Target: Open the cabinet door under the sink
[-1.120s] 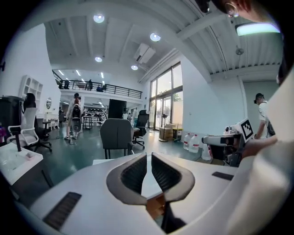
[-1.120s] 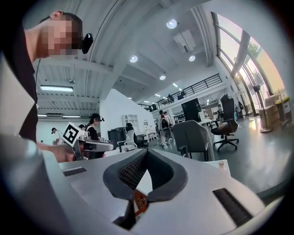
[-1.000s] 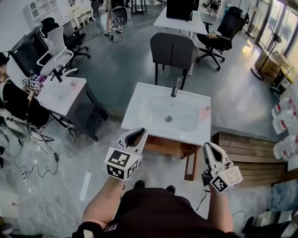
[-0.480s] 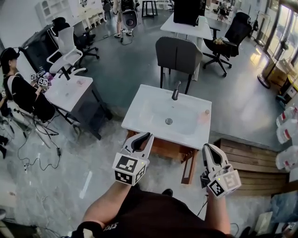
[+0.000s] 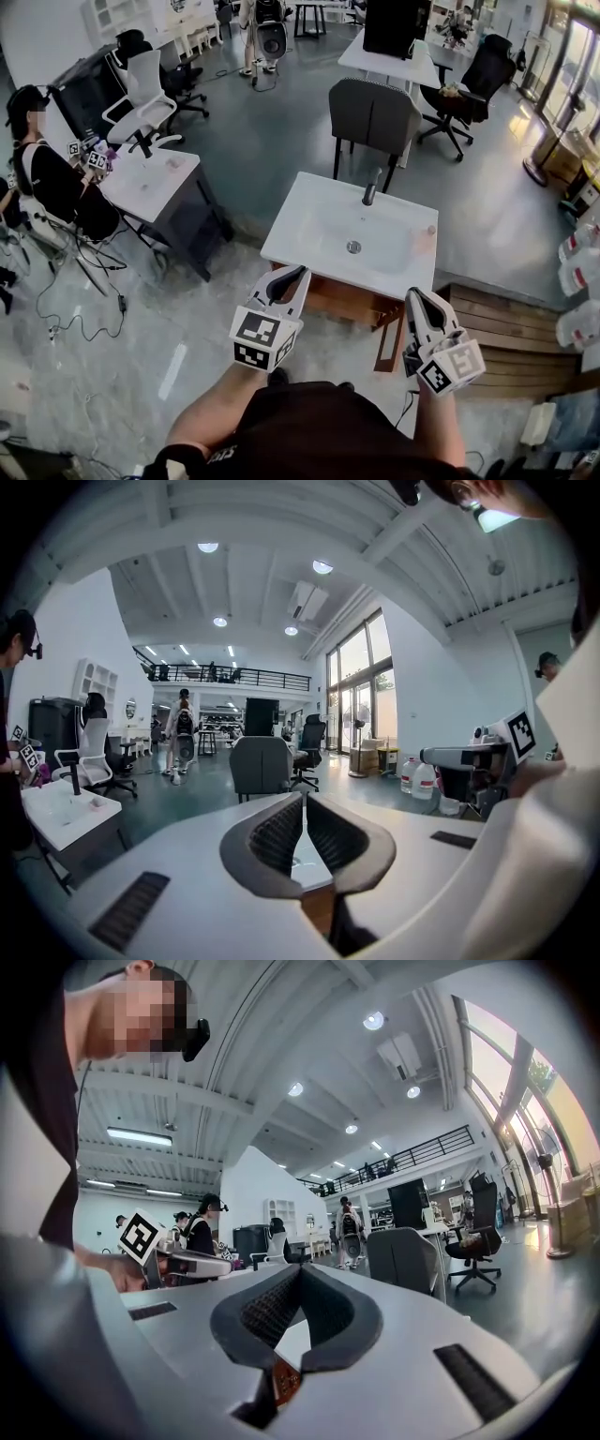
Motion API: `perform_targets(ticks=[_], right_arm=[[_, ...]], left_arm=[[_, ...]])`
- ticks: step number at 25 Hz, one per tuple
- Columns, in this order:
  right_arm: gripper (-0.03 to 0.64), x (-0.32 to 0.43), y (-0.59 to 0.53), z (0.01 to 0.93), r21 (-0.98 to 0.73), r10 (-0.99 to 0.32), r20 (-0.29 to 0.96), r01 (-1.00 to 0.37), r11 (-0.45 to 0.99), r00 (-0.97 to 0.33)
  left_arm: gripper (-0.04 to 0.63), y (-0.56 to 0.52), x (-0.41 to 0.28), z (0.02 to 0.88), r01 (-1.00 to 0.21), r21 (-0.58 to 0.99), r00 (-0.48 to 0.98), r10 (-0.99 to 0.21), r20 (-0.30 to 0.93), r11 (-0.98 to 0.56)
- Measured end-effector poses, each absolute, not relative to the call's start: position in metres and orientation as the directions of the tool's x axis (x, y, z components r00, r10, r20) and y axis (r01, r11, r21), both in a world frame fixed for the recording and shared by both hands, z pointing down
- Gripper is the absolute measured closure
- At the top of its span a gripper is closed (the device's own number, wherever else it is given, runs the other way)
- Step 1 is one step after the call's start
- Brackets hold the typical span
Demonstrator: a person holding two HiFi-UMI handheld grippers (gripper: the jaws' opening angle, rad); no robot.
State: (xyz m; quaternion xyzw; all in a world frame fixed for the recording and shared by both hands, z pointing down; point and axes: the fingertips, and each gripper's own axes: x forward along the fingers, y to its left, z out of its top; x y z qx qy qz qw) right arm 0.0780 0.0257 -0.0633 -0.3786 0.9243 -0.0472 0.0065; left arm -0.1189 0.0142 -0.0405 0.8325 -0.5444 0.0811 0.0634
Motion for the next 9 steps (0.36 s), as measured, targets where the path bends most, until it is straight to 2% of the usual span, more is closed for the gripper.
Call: perform_targets(ticks=[9], right_arm=[[0.606,0.063,0.022,-0.065,-0.104,-0.729,0.019,-0.726,0.680,-0.685]], left_arm=[[0.577,0.005,-0.160,-0.042,-0.930,0.022,0.364,-0.913,0.186,-0.366]])
